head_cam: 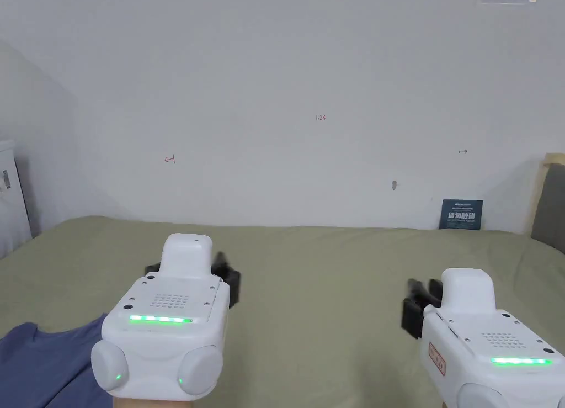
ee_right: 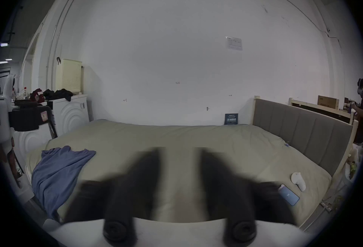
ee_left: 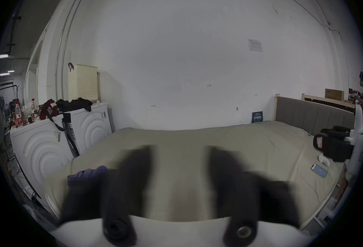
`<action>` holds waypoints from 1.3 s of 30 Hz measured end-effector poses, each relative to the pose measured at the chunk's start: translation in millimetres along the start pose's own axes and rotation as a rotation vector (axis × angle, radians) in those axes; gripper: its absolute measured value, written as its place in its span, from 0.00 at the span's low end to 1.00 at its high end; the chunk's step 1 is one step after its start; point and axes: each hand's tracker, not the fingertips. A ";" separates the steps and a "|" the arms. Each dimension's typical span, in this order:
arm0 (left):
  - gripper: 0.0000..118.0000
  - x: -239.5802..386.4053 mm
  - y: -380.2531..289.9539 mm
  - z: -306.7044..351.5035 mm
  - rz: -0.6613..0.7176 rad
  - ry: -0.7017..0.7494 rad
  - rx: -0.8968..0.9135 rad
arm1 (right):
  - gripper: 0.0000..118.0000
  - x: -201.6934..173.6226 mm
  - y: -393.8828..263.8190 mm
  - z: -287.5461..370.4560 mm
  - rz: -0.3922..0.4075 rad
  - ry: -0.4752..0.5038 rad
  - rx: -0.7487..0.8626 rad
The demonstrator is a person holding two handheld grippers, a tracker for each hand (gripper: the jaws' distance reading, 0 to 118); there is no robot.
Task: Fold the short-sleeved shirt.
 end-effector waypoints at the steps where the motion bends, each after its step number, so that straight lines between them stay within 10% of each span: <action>1: 0.00 -1.4 -0.2 -3.1 0.016 -0.018 -0.016 | 0.01 0.0 -0.3 -0.7 0.009 -0.041 -0.003; 15: 0.00 -14.1 -6.4 -1.4 0.009 -0.005 -0.041 | 0.01 -6.9 3.2 -9.6 0.015 -0.017 -0.046; 29: 0.00 -165.8 -33.2 50.7 0.006 0.341 -0.158 | 0.01 -163.1 -17.1 -51.0 0.018 0.339 -0.063; 39: 0.00 -212.7 -53.6 54.3 0.025 0.436 -0.219 | 0.01 -203.7 -27.3 -68.2 0.050 0.432 -0.094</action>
